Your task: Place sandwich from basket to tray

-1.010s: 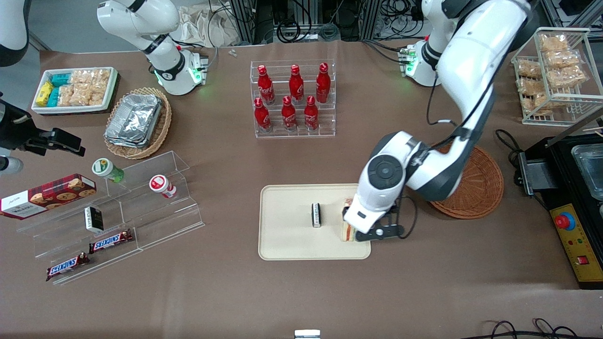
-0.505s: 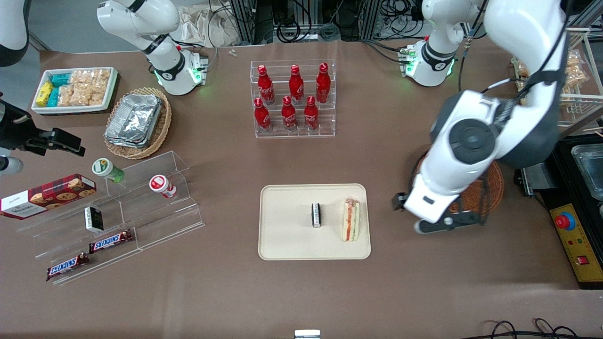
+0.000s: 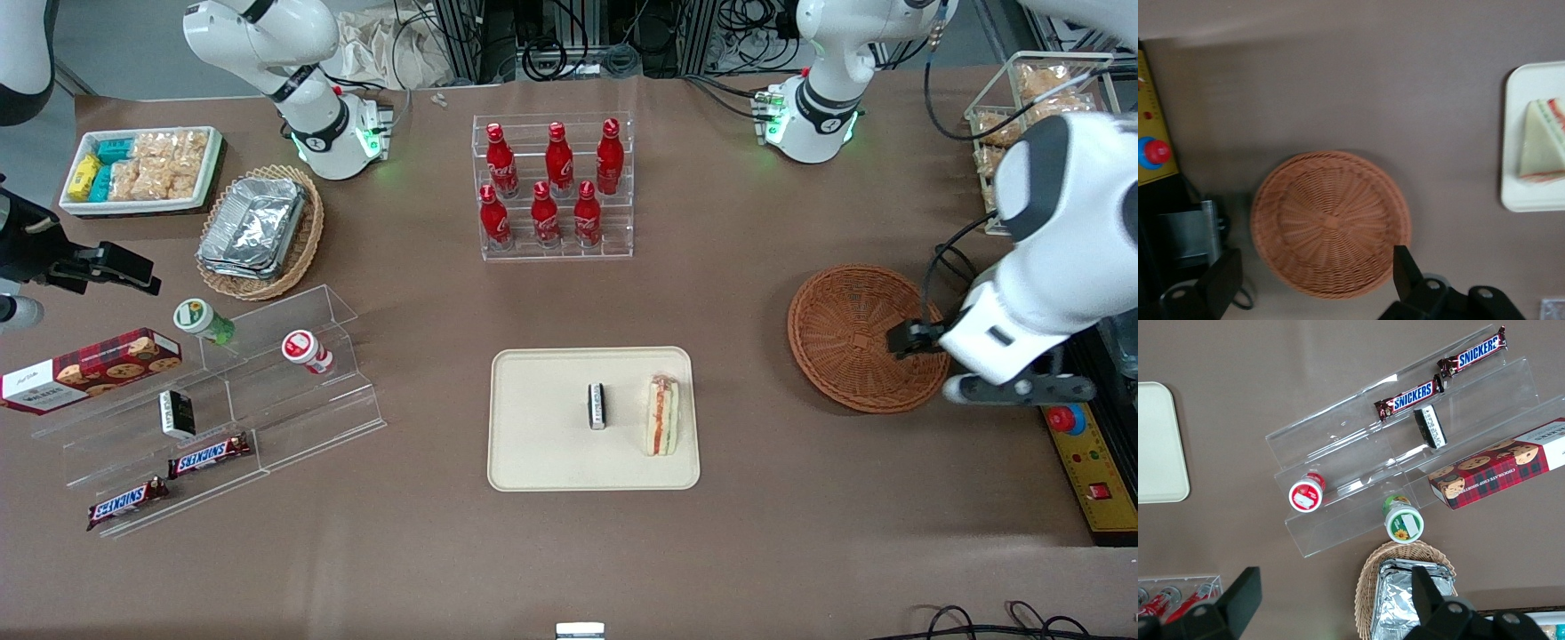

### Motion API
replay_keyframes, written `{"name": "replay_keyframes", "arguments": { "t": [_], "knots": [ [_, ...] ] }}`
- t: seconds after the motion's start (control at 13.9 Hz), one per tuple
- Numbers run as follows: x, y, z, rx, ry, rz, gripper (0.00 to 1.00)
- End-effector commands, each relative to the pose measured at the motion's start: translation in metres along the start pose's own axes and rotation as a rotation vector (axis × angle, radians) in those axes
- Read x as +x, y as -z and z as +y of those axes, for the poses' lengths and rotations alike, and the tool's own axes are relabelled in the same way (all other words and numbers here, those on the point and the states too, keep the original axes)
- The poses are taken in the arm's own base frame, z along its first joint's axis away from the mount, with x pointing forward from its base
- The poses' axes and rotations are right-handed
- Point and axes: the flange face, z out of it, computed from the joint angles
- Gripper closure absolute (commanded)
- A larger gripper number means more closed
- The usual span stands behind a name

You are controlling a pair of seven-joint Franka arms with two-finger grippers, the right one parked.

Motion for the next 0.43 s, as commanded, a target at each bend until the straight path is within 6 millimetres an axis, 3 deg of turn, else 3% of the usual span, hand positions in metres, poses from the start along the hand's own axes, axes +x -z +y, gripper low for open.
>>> {"name": "replay_keyframes", "arguments": {
  "t": [0.0,0.14,0.36],
  "knots": [
    [-0.018,-0.002,-0.019,-0.011,-0.063,-0.008,0.0],
    [-0.011,0.003,-0.03,-0.018,-0.047,0.002,0.0],
    [0.004,0.009,-0.029,-0.006,-0.056,0.023,0.0]
  ]
}}
